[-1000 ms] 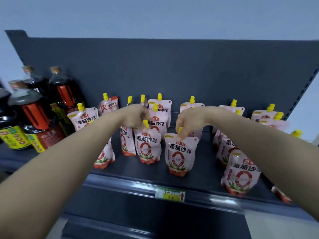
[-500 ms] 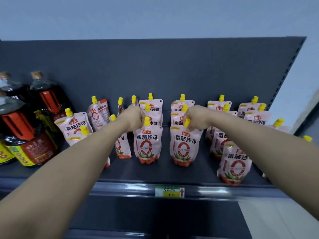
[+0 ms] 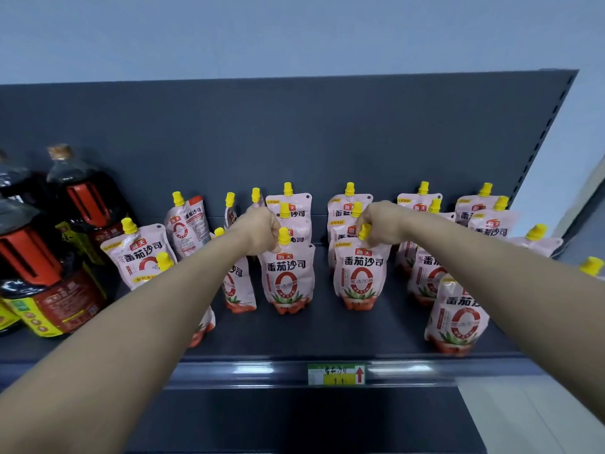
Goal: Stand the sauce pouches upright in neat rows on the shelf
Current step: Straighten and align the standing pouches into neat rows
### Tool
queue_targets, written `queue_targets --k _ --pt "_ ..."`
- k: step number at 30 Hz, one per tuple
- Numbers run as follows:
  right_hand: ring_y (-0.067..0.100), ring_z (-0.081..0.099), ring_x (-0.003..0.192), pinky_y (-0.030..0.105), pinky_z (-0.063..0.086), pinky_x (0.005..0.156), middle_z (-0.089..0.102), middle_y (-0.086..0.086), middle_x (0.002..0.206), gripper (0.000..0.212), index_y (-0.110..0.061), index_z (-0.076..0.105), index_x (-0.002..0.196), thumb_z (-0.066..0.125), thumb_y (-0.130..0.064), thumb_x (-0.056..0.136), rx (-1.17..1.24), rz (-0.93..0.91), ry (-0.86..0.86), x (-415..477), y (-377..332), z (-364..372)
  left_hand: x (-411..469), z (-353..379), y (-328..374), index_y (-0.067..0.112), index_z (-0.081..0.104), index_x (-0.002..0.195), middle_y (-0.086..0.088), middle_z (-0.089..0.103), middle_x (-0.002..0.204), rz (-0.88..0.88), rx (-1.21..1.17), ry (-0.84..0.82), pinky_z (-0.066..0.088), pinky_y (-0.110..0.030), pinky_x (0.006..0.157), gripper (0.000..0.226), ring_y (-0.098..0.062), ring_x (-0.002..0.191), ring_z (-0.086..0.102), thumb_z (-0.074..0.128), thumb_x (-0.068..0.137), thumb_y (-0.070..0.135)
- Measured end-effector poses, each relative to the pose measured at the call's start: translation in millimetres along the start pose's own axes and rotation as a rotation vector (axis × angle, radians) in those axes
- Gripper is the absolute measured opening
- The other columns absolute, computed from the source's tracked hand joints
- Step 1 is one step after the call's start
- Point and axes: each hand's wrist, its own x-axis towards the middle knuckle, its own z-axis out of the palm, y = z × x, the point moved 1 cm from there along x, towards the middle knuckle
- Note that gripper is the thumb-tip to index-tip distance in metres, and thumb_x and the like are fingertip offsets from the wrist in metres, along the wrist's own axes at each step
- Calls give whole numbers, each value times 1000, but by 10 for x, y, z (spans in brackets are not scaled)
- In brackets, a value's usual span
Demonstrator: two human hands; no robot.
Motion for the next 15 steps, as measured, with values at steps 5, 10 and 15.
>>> queue_targets --k 5,10,15 --pt "23 60 96 25 49 73 63 5 111 35 -17 66 117 71 -14 82 63 -15 1 15 -101 -53 -169 -56 -5 14 53 56 -15 64 87 14 -26 -91 46 -33 89 30 -36 122 48 71 79 7" --pt "27 63 104 36 53 92 67 7 115 31 -14 66 113 67 -18 82 107 -209 100 34 -1020 -201 -585 -466 -615 8 69 93 -2 63 86 -37 -115 -5 48 -26 76 19 -18 85 58 62 81 -5" --pt "24 62 111 34 49 98 67 7 118 28 -6 68 114 66 -14 87 206 -372 93 71 -1919 -133 -966 -1020 -1183 9 71 96 6 61 71 -96 -89 149 46 -24 74 21 -14 73 58 62 81 -4"
